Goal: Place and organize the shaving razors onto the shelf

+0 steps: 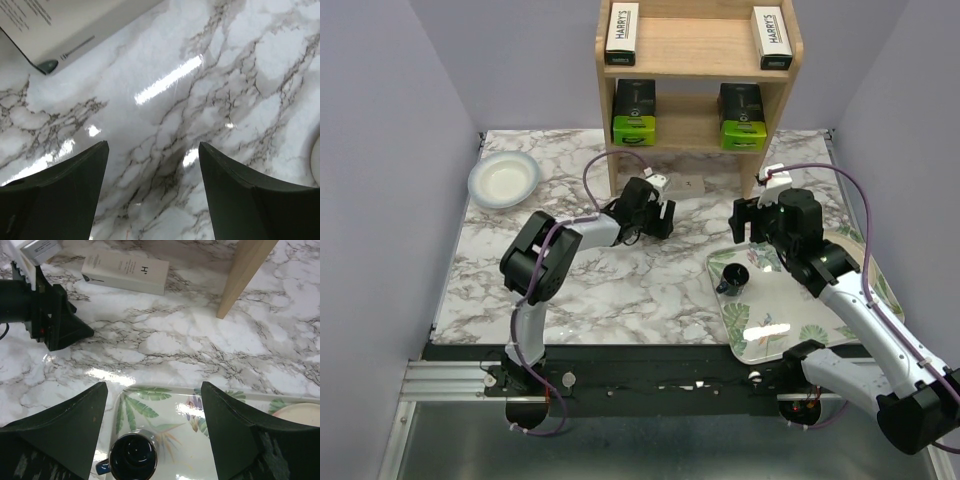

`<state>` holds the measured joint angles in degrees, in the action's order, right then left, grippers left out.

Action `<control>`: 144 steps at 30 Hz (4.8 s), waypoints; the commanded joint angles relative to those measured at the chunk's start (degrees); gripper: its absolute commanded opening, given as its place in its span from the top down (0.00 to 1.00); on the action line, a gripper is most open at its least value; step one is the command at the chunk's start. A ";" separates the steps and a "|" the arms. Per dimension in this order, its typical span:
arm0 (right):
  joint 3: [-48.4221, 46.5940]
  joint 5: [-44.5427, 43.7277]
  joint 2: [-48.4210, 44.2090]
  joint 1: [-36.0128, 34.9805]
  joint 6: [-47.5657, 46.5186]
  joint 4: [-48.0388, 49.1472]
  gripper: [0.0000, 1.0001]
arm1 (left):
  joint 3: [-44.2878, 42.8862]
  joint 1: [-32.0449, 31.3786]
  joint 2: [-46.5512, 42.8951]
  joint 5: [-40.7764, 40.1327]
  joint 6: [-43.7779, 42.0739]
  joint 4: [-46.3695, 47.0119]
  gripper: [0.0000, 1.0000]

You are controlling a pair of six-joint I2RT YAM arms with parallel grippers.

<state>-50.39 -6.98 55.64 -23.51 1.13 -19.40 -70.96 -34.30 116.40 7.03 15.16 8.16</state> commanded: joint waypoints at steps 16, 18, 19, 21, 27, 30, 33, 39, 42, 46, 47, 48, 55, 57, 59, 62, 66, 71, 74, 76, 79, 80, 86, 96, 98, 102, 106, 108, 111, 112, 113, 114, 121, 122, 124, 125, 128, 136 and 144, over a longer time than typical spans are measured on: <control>-15.06 30.09 21.25 2.15 -51.13 -7.05 0.13 | 17.34 -0.06 -32.26 9.85 -1.71 -3.06 0.26; -19.11 31.50 25.46 2.06 -52.89 -10.56 0.19 | 17.78 0.20 -35.61 10.11 -1.80 -4.37 0.24; -22.09 31.16 30.62 2.06 -53.24 -12.05 0.21 | 18.13 0.46 -38.85 10.29 -1.89 -5.08 0.23; -33.15 30.98 37.06 2.15 -52.63 -17.58 0.25 | 18.49 1.78 -41.85 10.90 -2.15 -6.66 0.22; -55.40 27.73 56.23 1.97 -57.54 -27.18 0.26 | 18.67 6.17 -54.86 9.41 -5.22 -12.11 0.15; -58.24 28.08 59.41 1.71 -63.78 -30.26 0.25 | 17.79 7.67 -58.91 8.71 -7.16 -14.14 0.13; -55.35 27.73 58.45 1.10 -68.00 -28.69 0.25 | 18.31 11.88 -61.37 8.88 -6.37 -14.40 0.13; -51.64 25.01 58.70 -0.57 -70.38 -26.13 0.25 | 20.95 19.09 -65.42 8.18 -5.76 -11.42 0.11; -56.29 23.86 62.21 -0.75 -71.44 -28.23 0.24 | 22.09 21.72 -67.61 8.79 -4.27 -10.80 0.10; -61.57 21.66 67.22 -0.75 -74.06 -30.43 0.22 | 23.49 24.28 -70.77 9.58 -2.59 -10.19 0.10; -62.36 20.88 68.71 -0.75 -75.64 -31.31 0.22 | 24.28 24.72 -71.22 9.58 -2.42 -10.01 0.10; -63.68 20.70 69.51 -0.84 -76.53 -31.92 0.21 | 24.72 25.16 -71.66 9.76 -1.89 -9.92 0.09; -67.99 21.22 74.35 -0.93 -80.93 -37.82 0.20 | 26.92 28.76 -74.38 11.08 1.72 -9.74 0.09; -69.48 20.70 75.40 -1.01 -80.40 -37.99 0.20 | 27.28 29.29 -74.56 11.17 1.89 -9.75 0.09; -72.46 20.61 77.60 -1.01 -80.14 -39.30 0.20 | 27.97 29.64 -74.91 11.17 2.24 -9.05 0.09; -73.97 20.26 79.80 -1.01 -80.93 -39.93 0.20 | 29.12 30.35 -75.00 11.78 4.26 -8.43 0.09; -74.76 19.82 81.38 -1.01 -82.33 -39.49 0.19 | 29.82 31.40 -74.91 12.66 6.02 -7.20 0.09; -79.24 22.88 83.75 -0.93 -86.63 -48.25 0.16 | 30.44 31.75 -74.74 12.75 6.37 -7.20 0.08; -81.27 24.91 85.25 -0.93 -87.87 -51.69 0.14 | 30.96 32.11 -74.56 12.84 6.64 -6.85 0.09; -81.62 25.44 86.04 -0.93 -88.05 -52.49 0.14 | 31.23 32.19 -74.39 12.92 6.73 -6.41 0.08; -81.10 25.00 86.39 -1.01 -88.31 -54.34 0.16 | 31.76 32.63 -74.13 12.92 7.34 -5.88 0.08; -80.40 25.00 86.22 -1.01 -88.23 -54.78 0.16 | 31.85 32.90 -74.04 12.92 7.52 -5.79 0.08; -77.06 21.32 84.73 -1.63 -84.02 -49.88 0.17 | 32.11 33.78 -73.95 12.92 8.84 -4.47 0.08; -57.20 16.23 71.11 -3.12 -83.30 -28.96 0.21 | 32.99 33.78 -75.70 12.75 9.63 -4.21 0.08; -54.13 14.64 68.74 -4.00 -83.30 -24.93 0.22 | 33.16 33.78 -76.23 12.66 9.89 -3.95 0.08; -51.83 11.56 67.50 -4.88 -84.70 -19.98 0.22 | 33.95 33.78 -77.28 12.75 10.51 -2.98 0.08; -55.77 9.36 70.83 -5.06 -85.50 -21.55 0.22 | 34.75 33.78 -79.39 12.75 10.68 -4.29 0.08; -57.62 7.96 73.20 -5.06 -85.76 -22.35 0.22 | 35.36 33.86 -80.10 12.84 10.77 -4.82 0.08; -59.38 5.77 75.31 -5.06 -88.82 -23.75 0.22 | 36.41 33.78 -81.24 12.92 10.77 -5.18 0.08; -59.04 5.40 75.41 -5.06 -89.88 -24.02 0.21 | 36.59 33.78 -81.50 12.92 10.86 -5.00 0.08; -58.86 5.23 75.58 -4.97 -91.03 -24.72 0.21 | 37.03 35.17 -81.94 12.92 10.94 -4.91 0.07; -58.68 4.70 75.76 -5.06 -93.13 -24.98 0.21 | 37.21 35.18 -82.03 12.84 11.03 -4.74 0.07; -63.07 0.84 80.67 -5.06 -94.99 -28.24 0.21 | 39.58 36.06 -83.44 12.75 12.09 -2.89 0.06; -63.77 0.48 81.12 -4.97 -94.99 -29.54 0.21 | 39.84 36.06 -83.61 12.66 12.18 -2.80 0.06; -65.27 0.30 81.91 -5.06 -96.74 -31.74 0.21 | 40.20 36.50 -83.70 12.66 12.53 -2.54 0.06; -65.27 0.56 81.74 -5.06 -98.23 -34.45 0.21 | 40.37 36.59 -83.79 12.66 12.53 -2.45 0.06; -61.33 0.66 79.03 -5.49 -104.12 -37.28 0.21 | 40.55 36.76 -83.62 12.49 12.44 -1.84 0.05; -61.39 2.06 79.36 -6.81 -110.55 -48.97 0.21 | 41.34 36.85 -83.88 12.40 12.88 -0.34 0.05; -65.37 0.04 83.06 -7.17 -108.09 -47.93 0.21 | 42.31 38.61 -85.64 12.48 13.23 -1.31 0.05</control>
<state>-115.87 -5.91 136.57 -30.24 -106.52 -65.28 -29.30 3.03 31.92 19.00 27.77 6.26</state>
